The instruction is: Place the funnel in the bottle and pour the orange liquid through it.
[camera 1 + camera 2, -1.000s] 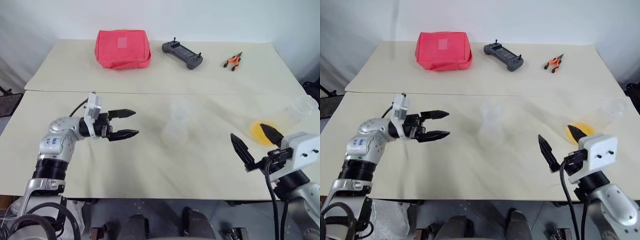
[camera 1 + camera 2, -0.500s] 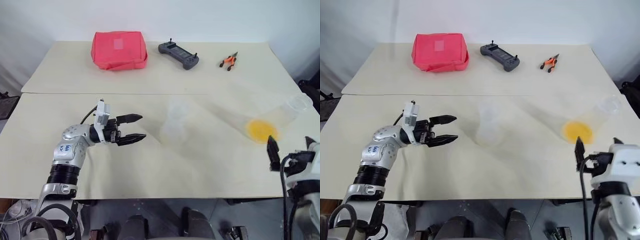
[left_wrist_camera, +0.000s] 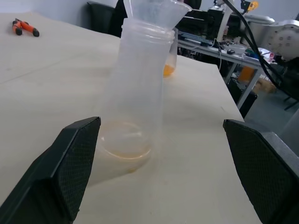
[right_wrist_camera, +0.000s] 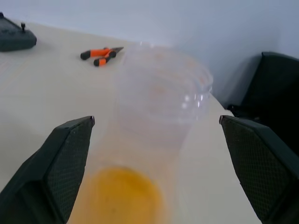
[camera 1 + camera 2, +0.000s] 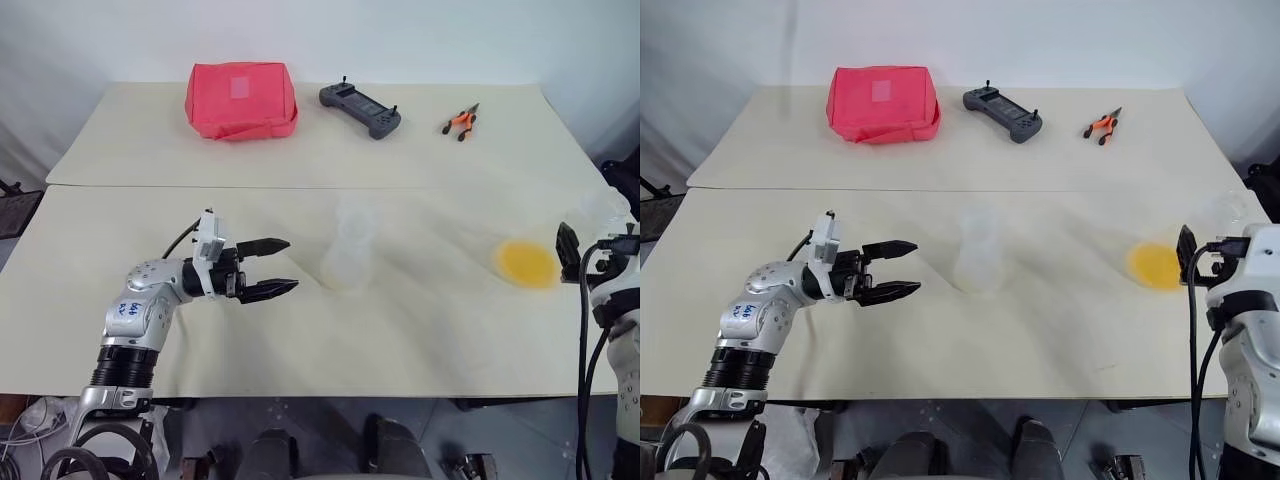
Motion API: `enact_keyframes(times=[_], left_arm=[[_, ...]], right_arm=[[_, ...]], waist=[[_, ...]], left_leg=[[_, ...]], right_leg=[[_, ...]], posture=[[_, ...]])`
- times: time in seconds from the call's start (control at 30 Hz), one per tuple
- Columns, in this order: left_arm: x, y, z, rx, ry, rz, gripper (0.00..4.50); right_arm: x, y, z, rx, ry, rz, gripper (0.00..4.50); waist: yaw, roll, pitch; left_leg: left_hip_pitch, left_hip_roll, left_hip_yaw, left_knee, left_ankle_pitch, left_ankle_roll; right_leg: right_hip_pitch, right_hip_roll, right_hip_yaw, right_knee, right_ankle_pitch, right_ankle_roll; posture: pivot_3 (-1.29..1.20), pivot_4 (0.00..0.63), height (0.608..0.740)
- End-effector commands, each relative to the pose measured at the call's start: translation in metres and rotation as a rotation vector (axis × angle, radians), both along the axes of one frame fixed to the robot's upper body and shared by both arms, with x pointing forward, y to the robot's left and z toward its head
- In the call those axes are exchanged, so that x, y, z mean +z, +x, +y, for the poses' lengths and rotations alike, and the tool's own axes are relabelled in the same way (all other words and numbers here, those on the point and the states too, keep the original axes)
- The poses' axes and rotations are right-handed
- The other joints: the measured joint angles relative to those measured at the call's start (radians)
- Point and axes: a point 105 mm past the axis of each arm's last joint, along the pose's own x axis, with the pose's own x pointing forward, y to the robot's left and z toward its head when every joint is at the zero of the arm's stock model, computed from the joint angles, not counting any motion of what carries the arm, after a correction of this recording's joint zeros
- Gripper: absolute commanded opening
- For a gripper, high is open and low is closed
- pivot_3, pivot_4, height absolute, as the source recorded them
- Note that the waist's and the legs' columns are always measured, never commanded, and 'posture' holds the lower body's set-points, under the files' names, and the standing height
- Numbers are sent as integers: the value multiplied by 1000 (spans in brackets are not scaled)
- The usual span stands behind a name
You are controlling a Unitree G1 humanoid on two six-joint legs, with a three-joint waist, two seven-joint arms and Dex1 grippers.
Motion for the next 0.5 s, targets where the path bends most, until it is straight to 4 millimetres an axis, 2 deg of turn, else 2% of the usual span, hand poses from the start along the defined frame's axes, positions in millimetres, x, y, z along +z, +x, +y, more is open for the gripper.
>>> enact_keyframes(times=[0.03,0.2,0.3,0.4,0.5], left_arm=[[10,-3,3,15,-13,-36,4460],[11,-2,2,23,-11,-41,4460],[12,-1,3,25,-9,-47,4500],[14,0,4,27,-9,-56,4500],[15,1,5,26,-10,-64,4500]], right_arm=[[11,5,-4,-8,-45,-36,4500],[17,20,-10,-36,-12,-57,4500],[19,24,-7,-32,0,-60,3900],[22,24,-3,-27,7,-82,2934],[23,22,4,-4,3,-85,2814]], waist=[[0,0,0],[-5,1,0],[-6,1,0],[-5,1,0],[-5,1,0]], left_leg=[[0,0,0,0,0,0],[0,0,0,0,0,0],[0,0,0,0,0,0],[-1,0,0,0,0,0],[-1,0,0,0,0,0]], right_leg=[[0,0,0,0,0,0],[0,0,0,0,0,0],[0,0,0,0,0,0],[0,0,0,0,0,0],[0,0,0,0,0,0]], posture=[[0,150,740],[0,150,740],[0,150,740],[0,150,740],[0,150,740]])
